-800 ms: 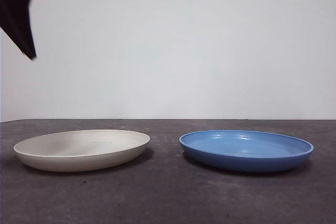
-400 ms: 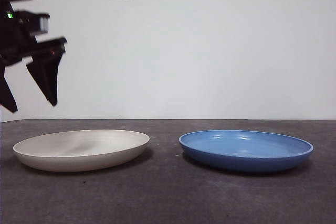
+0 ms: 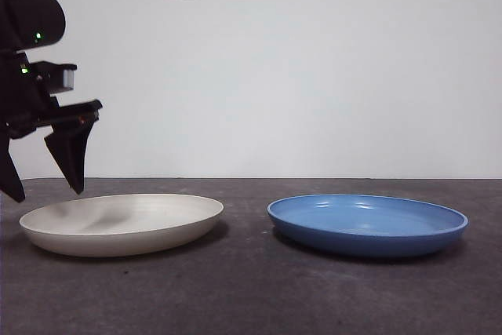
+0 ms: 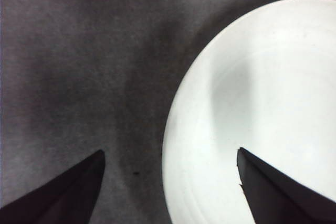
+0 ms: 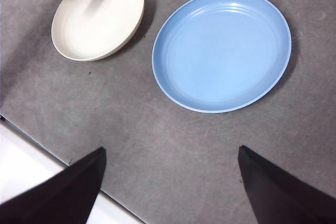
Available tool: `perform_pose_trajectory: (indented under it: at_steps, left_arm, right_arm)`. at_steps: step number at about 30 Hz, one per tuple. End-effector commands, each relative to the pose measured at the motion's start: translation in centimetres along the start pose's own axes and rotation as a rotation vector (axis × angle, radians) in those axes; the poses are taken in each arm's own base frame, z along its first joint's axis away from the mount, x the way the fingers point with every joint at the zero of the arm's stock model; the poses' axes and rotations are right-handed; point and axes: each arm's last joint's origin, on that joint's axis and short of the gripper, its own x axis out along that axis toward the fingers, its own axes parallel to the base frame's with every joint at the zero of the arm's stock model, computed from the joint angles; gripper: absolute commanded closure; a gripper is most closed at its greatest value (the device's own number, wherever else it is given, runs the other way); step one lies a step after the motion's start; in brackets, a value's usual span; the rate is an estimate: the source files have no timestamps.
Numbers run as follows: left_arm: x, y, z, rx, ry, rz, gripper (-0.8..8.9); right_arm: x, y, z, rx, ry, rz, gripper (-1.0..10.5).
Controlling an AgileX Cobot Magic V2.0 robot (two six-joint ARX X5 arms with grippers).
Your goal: Pick up the white plate, put it on the blue plate, put it on desk
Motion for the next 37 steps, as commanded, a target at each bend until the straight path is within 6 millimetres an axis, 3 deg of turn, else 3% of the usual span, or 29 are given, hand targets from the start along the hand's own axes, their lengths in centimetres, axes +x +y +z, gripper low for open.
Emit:
perform_pose_trajectory:
  at_steps: [1, 10, 15, 20, 30, 37]
  left_arm:
    - [1.0, 0.1, 0.5, 0.010, 0.012, -0.005, 4.12]
    - [2.5, 0.1, 0.2, 0.005, 0.054, -0.021, 4.53]
    - [2.5, 0.1, 0.3, 0.006, 0.051, -0.022, 6.63]
    - [2.5, 0.1, 0.3, 0.005, 0.051, -0.022, 8.04]
    - [2.0, 0.3, 0.6, -0.011, 0.035, -0.019, 8.04]
    - [-1.6, -0.1, 1.7, -0.004, -0.067, -0.028, 8.04]
  right_arm:
    - [-0.3, 0.2, 0.4, -0.003, -0.017, 0.000, 5.4]
    - [-0.3, 0.1, 0.4, -0.004, -0.017, -0.004, 5.4]
    - [-0.3, 0.1, 0.4, -0.004, -0.017, -0.031, 5.4]
    - [-0.3, 0.1, 0.4, -0.004, -0.017, -0.034, 5.4]
    - [-0.3, 0.1, 0.4, -0.004, -0.017, -0.034, 5.4]
    - [-0.3, 0.1, 0.4, -0.004, -0.017, -0.034, 5.4]
